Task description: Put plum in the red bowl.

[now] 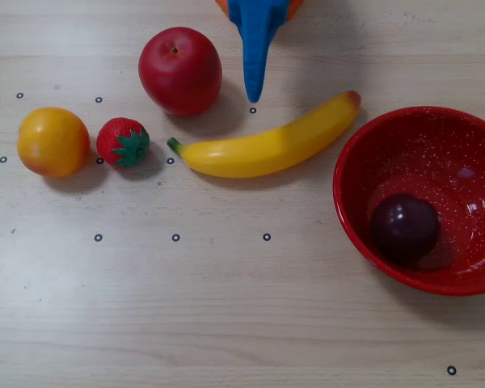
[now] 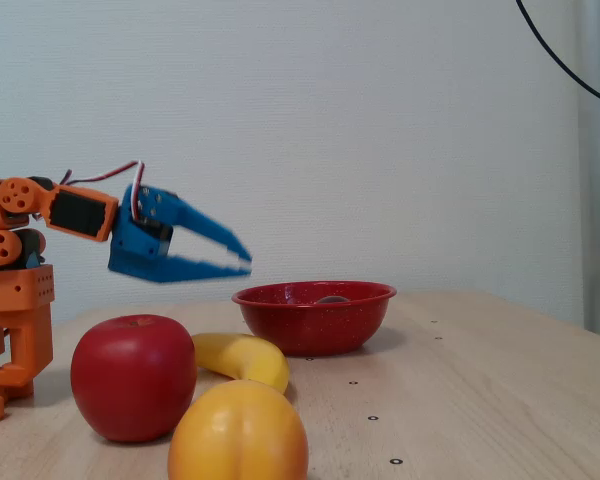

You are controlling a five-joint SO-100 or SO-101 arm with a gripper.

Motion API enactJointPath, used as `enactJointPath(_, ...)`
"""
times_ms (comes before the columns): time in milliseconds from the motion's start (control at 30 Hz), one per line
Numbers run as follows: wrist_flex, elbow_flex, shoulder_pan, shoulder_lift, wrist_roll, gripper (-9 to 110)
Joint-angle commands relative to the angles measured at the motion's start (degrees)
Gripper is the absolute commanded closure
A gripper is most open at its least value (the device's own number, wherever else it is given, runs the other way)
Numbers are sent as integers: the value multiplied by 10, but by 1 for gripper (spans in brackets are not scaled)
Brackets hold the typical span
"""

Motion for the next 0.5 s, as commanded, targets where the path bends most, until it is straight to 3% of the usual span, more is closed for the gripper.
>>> enactJointPath(0,26,8,-7,7,-34,101)
enactJointPath(333,190,9,12,6,-70,101)
enactJointPath(467,194,9,12,7,-88,101)
